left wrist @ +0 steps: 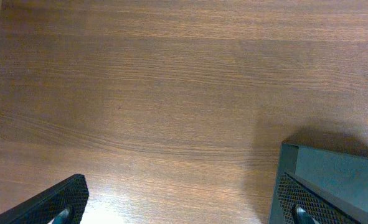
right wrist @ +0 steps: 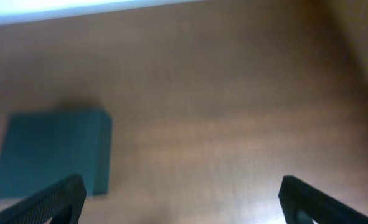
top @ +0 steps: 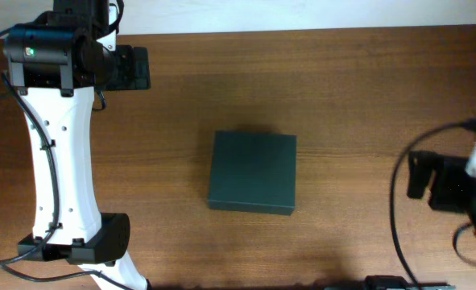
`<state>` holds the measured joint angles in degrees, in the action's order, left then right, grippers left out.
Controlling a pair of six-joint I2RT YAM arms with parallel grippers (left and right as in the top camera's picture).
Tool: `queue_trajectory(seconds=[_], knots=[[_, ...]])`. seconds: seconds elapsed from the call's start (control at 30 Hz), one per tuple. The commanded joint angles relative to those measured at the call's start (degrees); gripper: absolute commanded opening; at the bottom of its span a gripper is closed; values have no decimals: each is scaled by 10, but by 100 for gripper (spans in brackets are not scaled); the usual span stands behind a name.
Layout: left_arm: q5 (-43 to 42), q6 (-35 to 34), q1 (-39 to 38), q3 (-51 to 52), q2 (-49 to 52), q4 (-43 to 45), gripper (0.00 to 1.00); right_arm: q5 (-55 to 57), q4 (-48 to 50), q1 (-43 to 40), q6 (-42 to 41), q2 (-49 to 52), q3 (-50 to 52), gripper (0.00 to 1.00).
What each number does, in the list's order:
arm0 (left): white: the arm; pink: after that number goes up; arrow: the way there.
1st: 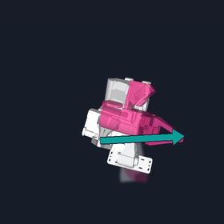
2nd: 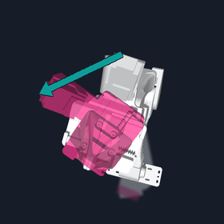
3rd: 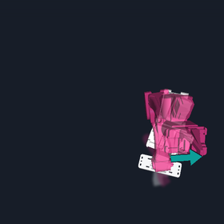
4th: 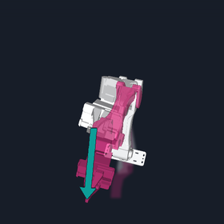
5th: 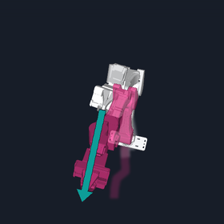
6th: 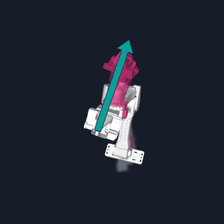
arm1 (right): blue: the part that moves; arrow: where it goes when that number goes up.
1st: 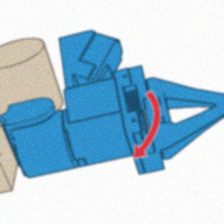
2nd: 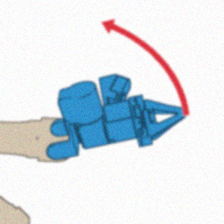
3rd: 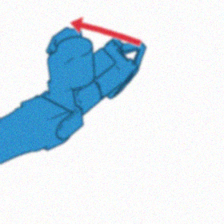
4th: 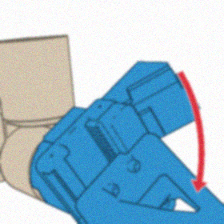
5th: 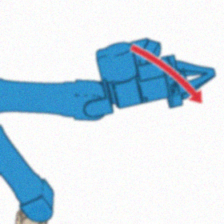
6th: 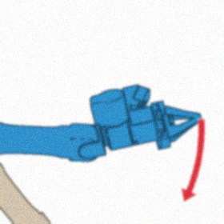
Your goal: Pack container
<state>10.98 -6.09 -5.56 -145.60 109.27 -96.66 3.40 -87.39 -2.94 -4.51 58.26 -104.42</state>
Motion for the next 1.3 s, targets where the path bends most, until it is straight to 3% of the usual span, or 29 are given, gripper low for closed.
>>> queue_trajectory(seconds=[0.0, 0.67, 1.03, 1.27], knots=[[6, -1, 2, 4, -9, 0, 99, -2, 55, 2, -4, -56, 35, 99], [6, -1, 2, 4, -9, 0, 99, -70, 751, 3, -5, -357, 562, 99], [6, -1, 2, 4, -9, 0, 99, -112, 1022, 3, -5, -463, 809, 99], [6, -1, 2, 4, -9, 0, 99, -112, 1067, 3, -5, -523, 885, 99]])
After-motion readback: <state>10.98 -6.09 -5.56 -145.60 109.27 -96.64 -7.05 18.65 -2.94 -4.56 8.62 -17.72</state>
